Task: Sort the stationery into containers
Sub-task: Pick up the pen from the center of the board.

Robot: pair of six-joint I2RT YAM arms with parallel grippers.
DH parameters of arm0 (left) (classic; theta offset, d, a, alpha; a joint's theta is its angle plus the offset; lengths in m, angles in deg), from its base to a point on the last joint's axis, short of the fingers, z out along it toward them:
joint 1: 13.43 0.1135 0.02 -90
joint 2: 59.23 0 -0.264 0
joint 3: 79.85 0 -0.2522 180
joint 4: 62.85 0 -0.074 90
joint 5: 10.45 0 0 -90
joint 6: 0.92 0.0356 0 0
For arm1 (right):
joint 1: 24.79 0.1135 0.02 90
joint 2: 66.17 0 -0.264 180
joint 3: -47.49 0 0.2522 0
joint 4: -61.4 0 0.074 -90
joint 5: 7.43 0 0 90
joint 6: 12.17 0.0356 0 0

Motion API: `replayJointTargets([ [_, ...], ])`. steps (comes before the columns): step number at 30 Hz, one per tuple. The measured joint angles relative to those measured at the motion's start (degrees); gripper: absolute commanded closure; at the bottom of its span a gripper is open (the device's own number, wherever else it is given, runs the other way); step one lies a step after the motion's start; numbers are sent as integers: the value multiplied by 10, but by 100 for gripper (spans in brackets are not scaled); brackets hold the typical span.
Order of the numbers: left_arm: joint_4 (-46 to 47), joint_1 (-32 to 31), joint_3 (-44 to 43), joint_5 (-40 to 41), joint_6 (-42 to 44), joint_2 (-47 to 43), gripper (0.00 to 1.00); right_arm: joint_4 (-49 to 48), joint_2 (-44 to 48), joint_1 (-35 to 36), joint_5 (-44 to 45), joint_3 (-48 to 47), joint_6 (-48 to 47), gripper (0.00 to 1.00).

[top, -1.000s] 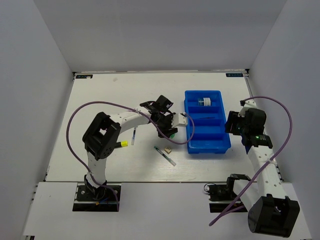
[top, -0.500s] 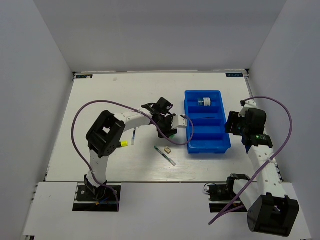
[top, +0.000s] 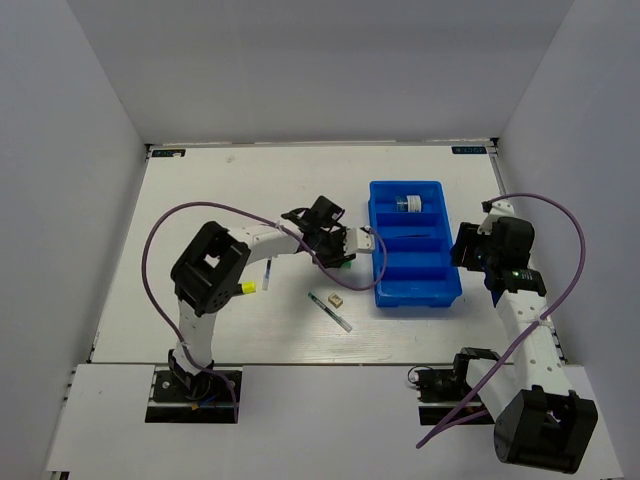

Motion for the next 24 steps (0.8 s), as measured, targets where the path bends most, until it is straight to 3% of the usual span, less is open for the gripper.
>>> replayJointTargets([
  [4, 7, 0, 26, 17, -19, -21, 97, 0, 0, 0, 0, 0, 0, 36],
  [11, -23, 10, 9, 35, -89, -65, 100, 0, 0, 0, -4, 0, 0, 38],
  [12, -23, 10, 0, 35, -101, -73, 100, 0, 0, 0, -4, 0, 0, 42],
  [15, -6, 8, -40, 31, -138, -96, 100, 1, 0, 0, -7, 0, 3, 100],
  [24, 111, -29, -157, 6, -228, -71, 100, 1, 1, 0, -8, 0, 2, 100],
])
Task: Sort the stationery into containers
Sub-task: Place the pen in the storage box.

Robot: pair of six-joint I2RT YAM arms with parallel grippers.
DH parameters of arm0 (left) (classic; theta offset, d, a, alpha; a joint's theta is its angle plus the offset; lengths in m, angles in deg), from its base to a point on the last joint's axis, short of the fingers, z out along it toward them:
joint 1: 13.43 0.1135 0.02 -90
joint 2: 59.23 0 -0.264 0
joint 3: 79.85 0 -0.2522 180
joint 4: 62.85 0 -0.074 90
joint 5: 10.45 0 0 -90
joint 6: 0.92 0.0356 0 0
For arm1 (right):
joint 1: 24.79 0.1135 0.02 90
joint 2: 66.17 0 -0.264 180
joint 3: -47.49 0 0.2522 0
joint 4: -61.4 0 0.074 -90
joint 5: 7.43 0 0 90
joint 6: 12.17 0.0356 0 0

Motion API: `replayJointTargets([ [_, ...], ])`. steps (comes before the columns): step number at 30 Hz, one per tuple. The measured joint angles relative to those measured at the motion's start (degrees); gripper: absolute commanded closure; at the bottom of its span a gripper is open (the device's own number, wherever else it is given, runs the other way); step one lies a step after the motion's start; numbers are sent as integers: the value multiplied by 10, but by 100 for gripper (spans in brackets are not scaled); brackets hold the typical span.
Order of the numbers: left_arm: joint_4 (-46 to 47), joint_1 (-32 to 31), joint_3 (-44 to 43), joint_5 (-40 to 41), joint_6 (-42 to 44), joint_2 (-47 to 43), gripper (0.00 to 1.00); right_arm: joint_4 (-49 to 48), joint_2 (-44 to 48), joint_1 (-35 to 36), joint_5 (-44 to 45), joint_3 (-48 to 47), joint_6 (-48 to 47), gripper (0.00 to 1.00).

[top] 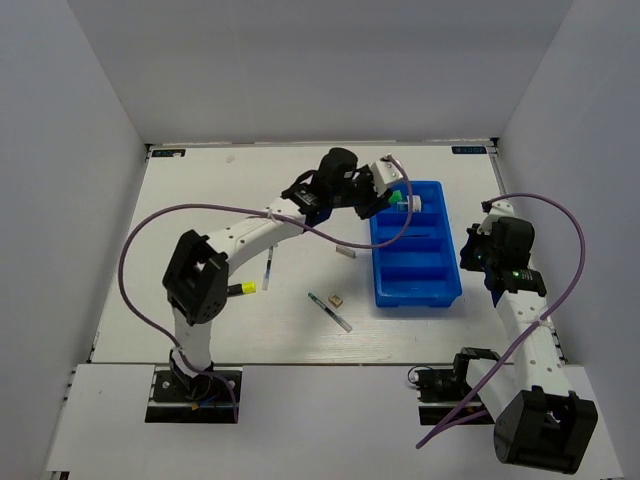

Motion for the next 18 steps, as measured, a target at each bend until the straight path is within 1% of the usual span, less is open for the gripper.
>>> replayJointTargets([
  [3, 46, -11, -45, -3, -25, 49, 100, 0, 1, 0, 0, 0, 0, 100],
  [7, 103, -18, -71, -14, -64, 111, 100, 0, 2, 0, 0, 0, 0, 100],
  [10, 123, -19, -100, -17, -87, 162, 100, 0, 2, 0, 0, 0, 0, 100],
  [14, 138, -19, -108, -13, -101, 198, 100, 0, 2, 0, 0, 0, 0, 100],
  [17, 146, -20, -115, -8, -106, 217, 95, 0, 2, 0, 0, 0, 0, 100],
  [18, 147, -20, -116, -7, -108, 220, 88, 0, 2, 0, 0, 0, 0, 100],
])
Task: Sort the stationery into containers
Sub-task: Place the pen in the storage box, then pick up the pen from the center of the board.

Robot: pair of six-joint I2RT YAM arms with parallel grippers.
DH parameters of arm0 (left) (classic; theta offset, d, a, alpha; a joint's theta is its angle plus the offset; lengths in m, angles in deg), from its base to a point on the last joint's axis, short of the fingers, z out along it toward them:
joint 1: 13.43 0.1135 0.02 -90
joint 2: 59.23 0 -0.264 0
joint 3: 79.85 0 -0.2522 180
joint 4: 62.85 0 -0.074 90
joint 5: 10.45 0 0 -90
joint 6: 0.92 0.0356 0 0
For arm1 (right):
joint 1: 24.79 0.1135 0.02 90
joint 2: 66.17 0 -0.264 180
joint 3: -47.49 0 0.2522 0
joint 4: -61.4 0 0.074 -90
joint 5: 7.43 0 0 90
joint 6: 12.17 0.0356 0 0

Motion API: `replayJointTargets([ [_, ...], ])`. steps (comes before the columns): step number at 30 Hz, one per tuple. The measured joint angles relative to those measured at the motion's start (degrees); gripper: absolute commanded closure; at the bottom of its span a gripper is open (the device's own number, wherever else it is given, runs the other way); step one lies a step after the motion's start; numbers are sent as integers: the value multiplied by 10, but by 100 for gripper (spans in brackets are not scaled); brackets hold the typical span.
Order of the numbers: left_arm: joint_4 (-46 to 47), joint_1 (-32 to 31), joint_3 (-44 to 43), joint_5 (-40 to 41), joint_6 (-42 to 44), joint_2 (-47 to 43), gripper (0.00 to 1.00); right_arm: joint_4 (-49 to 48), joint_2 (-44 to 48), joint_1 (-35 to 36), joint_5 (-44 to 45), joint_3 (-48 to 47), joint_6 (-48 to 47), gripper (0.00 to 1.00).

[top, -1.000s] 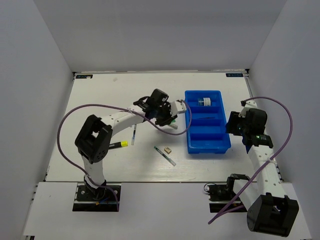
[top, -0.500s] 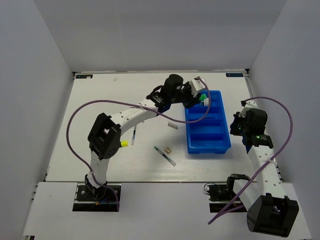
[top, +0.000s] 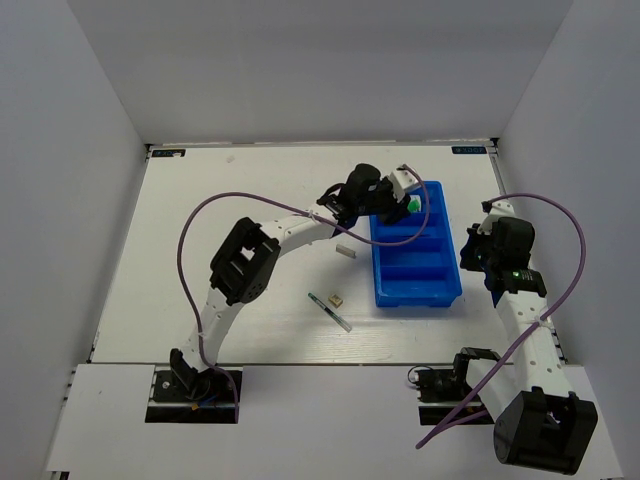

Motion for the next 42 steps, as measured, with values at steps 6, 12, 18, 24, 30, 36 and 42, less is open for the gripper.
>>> replayJointTargets([
  [6, 11, 0, 0, 13, -8, 2, 38, 0, 0, 0, 2, 0, 0, 99],
  [12, 16, 0, -1, 26, -17, 2, 30, 0, 0, 0, 2, 0, 0, 92],
  [18, 8, 0, -3, 34, -29, -7, 88, 0, 0, 0, 2, 0, 0, 92],
  [24, -112, -5, 123, 143, -73, -197, 90, 1, 3, 0, -3, 0, 3, 60],
  [30, -364, 23, 183, 382, -332, -425, 58, 11, -3, 0, -21, 0, 1, 47],
  [36, -660, 174, 262, 475, -673, -524, 43, 12, -3, 0, -27, 0, 0, 47],
  [42, -780, 196, 299, 472, -918, -514, 34, 12, -3, 0, -29, 0, 1, 46],
])
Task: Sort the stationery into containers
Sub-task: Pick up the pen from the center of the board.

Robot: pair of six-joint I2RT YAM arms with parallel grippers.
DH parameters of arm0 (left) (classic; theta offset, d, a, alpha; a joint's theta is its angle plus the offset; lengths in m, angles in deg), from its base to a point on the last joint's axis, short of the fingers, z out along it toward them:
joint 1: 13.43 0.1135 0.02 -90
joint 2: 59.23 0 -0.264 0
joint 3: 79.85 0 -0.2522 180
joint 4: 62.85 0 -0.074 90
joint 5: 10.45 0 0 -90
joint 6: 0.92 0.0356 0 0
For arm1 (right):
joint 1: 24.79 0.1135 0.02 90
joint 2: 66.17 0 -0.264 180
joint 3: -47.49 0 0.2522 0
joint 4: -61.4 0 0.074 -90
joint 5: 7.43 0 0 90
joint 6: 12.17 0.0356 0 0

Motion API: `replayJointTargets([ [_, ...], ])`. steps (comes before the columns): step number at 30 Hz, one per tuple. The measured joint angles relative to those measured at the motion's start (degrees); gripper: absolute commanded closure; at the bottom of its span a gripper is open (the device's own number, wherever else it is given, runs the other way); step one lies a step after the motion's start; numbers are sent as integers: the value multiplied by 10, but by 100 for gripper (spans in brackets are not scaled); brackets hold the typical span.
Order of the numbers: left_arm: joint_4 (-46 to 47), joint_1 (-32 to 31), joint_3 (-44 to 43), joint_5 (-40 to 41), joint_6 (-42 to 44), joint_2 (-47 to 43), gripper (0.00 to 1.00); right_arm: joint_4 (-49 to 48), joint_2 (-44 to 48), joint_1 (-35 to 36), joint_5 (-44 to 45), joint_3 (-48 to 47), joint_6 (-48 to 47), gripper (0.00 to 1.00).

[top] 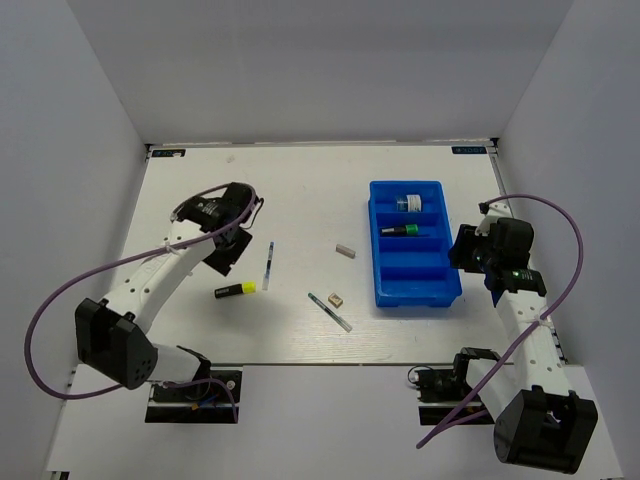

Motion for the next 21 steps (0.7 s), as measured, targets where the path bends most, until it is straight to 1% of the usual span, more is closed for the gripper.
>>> replayJointTargets([
  [5, -16, 33, 74, -31, -97, 2, 34, 0, 0, 0, 0, 0, 0, 46],
  [7, -8, 38, 117, -38, -132, 4, 34, 0, 0, 0, 0, 0, 0, 46],
  [9, 15, 37, 165, -56, -201, 6, 34, 0, 1, 0, 0, 0, 0, 46],
  [11, 29, 35, 202, -66, -245, 18, 34, 0, 2, 0, -1, 0, 0, 46],
  [15, 62, 35, 212, -71, -290, 57, 33, 1, 5, 0, -4, 0, 0, 46],
  [21, 101, 35, 210, -70, -312, 77, 32, 4, 8, 0, -6, 0, 1, 46],
])
